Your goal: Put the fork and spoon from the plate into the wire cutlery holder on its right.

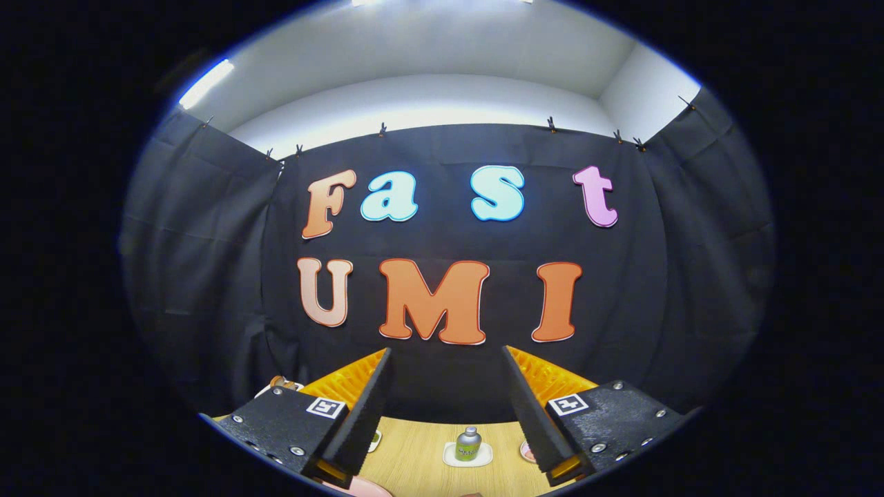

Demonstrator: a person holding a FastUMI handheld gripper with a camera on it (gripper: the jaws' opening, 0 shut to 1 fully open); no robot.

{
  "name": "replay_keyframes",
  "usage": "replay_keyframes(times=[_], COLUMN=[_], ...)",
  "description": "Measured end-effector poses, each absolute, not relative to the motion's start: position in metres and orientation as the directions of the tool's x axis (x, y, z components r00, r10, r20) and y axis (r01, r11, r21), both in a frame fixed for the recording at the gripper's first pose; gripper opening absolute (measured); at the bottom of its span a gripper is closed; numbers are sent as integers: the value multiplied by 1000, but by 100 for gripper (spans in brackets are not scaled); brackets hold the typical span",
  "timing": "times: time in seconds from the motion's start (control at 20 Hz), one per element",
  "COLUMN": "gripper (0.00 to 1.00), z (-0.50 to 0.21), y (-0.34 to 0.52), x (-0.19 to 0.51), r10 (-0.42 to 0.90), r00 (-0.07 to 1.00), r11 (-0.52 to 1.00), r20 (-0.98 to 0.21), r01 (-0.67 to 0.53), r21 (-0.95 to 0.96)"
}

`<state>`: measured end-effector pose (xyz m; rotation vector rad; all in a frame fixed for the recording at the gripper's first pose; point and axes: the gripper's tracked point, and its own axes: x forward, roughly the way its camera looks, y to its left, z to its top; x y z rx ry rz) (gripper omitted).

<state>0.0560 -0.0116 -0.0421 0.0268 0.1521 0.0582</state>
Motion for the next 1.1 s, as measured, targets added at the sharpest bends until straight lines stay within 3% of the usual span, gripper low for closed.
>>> replay_keyframes(times=[1.1], gripper=[94], z=[-17], y=[30], x=[54], r10=[161], r00=[979], r11=[983], r20=[-127], r01=[-149], r21=[105])
